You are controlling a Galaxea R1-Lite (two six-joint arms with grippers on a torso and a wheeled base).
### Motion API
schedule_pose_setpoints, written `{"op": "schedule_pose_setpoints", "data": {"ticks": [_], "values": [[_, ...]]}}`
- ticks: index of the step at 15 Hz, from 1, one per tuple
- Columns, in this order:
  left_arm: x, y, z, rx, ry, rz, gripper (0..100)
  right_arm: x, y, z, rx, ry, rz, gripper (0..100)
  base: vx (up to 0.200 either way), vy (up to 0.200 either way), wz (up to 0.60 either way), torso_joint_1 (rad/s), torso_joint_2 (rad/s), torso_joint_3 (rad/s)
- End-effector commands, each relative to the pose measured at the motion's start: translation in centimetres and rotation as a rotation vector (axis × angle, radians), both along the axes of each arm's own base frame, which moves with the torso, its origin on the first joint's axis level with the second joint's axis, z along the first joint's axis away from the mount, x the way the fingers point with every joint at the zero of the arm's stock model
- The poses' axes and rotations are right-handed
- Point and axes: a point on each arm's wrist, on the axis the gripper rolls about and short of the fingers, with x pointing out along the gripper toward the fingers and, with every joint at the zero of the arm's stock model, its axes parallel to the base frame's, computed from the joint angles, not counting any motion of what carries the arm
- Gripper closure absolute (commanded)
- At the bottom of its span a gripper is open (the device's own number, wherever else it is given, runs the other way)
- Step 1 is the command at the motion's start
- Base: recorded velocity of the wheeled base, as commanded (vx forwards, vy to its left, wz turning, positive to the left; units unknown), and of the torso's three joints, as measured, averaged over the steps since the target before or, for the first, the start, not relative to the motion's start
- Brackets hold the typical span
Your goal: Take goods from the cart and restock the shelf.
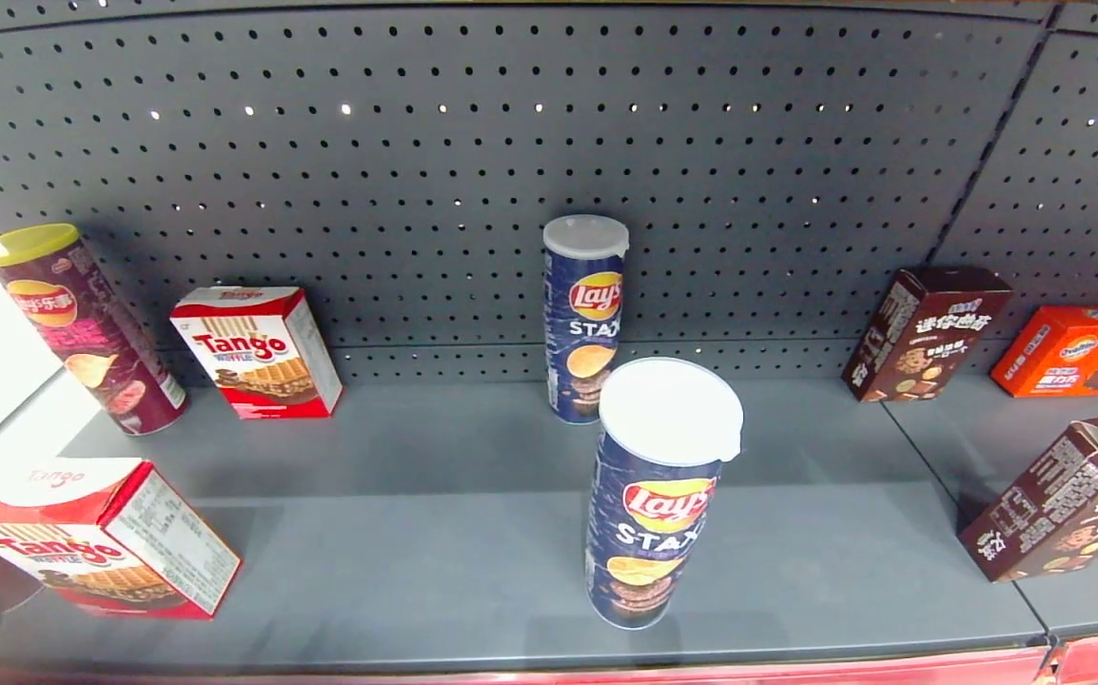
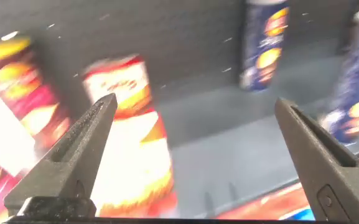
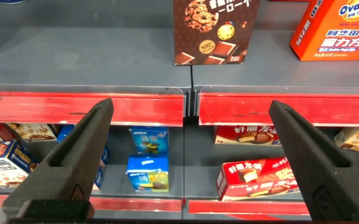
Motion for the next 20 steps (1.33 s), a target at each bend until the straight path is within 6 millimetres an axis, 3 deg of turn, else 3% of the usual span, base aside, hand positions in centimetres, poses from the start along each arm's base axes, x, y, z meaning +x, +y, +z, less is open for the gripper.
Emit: {"op": "schedule_pose_setpoints", "data": {"ticks": [1,3,9,16,20], "values": [[-2.7,0.3,-4.6,-0.004,-0.048,0.111,0,0.0,0.0,0.0,0.0,0.001,0.001,0,0.0,0.0,0.0,0.0,0.0,0.0],[-3.4,0.1,-7.6,-0.017,-0.054,0.118,0,0.0,0.0,0.0,0.0,0.001,0.001,0,0.0,0.0,0.0,0.0,0.0,0.0],[-4.1,0.1,-11.3,-0.005,0.15,0.089,0,0.0,0.0,0.0,0.0,0.001,0.001,0,0.0,0.0,0.0,0.0,0.0,0.0],[-4.0,0.1,-11.2,-0.038,0.147,0.085,0,0.0,0.0,0.0,0.0,0.001,0.001,0,0.0,0.0,0.0,0.0,0.0,0.0],[-4.0,0.8,-11.8,-0.122,0.216,0.383,0,0.0,0.0,0.0,0.0,0.001,0.001,0,0.0,0.0,0.0,0.0,0.0,0.0]]}}
